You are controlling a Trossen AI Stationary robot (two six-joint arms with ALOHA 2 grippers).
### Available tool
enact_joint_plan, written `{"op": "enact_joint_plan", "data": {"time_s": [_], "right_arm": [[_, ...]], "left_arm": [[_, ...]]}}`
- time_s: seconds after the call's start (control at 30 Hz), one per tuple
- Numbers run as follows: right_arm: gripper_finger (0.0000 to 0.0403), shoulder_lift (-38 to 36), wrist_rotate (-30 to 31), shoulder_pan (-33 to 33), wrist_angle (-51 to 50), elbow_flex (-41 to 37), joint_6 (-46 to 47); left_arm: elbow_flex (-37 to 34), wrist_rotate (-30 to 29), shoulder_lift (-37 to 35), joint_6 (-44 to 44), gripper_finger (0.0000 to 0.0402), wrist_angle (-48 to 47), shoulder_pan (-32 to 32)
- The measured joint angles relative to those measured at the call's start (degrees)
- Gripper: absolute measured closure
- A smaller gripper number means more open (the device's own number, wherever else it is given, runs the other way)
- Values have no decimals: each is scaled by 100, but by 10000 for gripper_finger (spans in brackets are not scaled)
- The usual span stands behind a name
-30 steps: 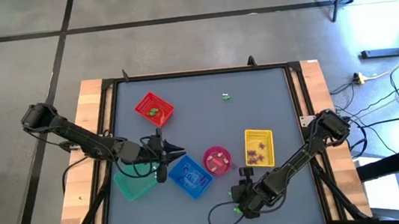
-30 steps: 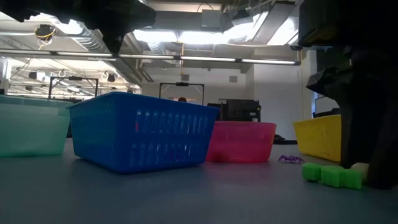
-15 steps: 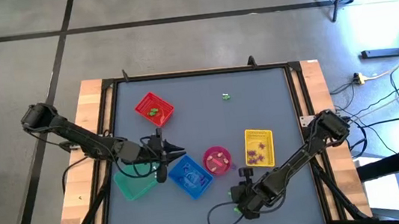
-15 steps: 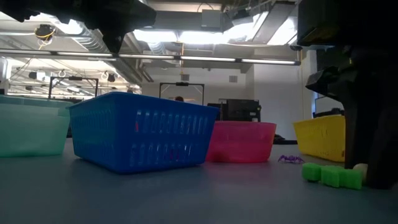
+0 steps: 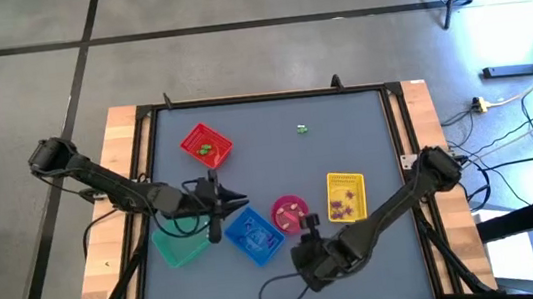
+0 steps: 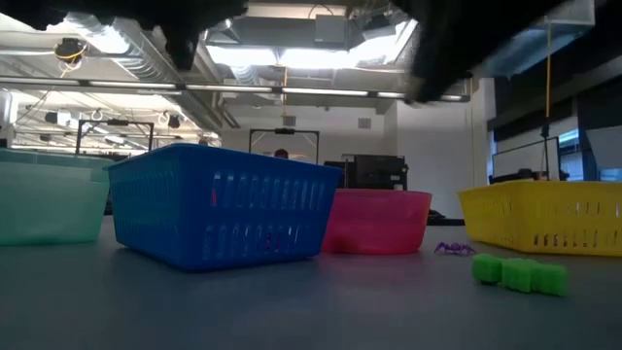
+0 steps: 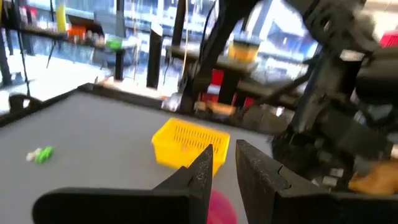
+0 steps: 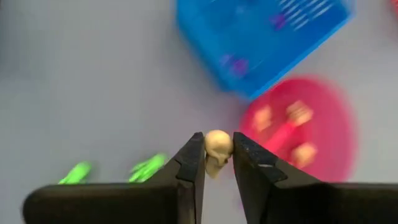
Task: Sort Halloween decoration
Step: Put the white skull toy into the pink bin, then put the green skeleton toy into the red bin
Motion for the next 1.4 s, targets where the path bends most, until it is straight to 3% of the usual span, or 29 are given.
{"op": "enact_joint_plan", "data": {"time_s": [0.17, 0.3, 0.7, 0.97, 1.17, 1.4], "right_arm": [[332, 0, 530, -416, 186, 136, -875], [331, 0, 522, -830, 179, 136, -1142], [331, 0, -1408, -1750, 186, 136, -1107], [329, 0, -1635, -1850, 177, 136, -1133], [269, -3, -1568, -1864, 177, 136, -1206], [190, -53, -796, -2128, -492, 389, -1426]], "left_arm": [[0, 1, 0, 659, 346, 948, 0], [0, 0, 0, 1239, 346, 1359, -2], [0, -9, 0, 1622, 346, 1382, 1], [0, -12, 0, 1627, 341, 1364, -1], [0, -15, 0, 1624, 299, 1306, 0], [0, -42, 0, 1622, 262, 1263, -1]]}}
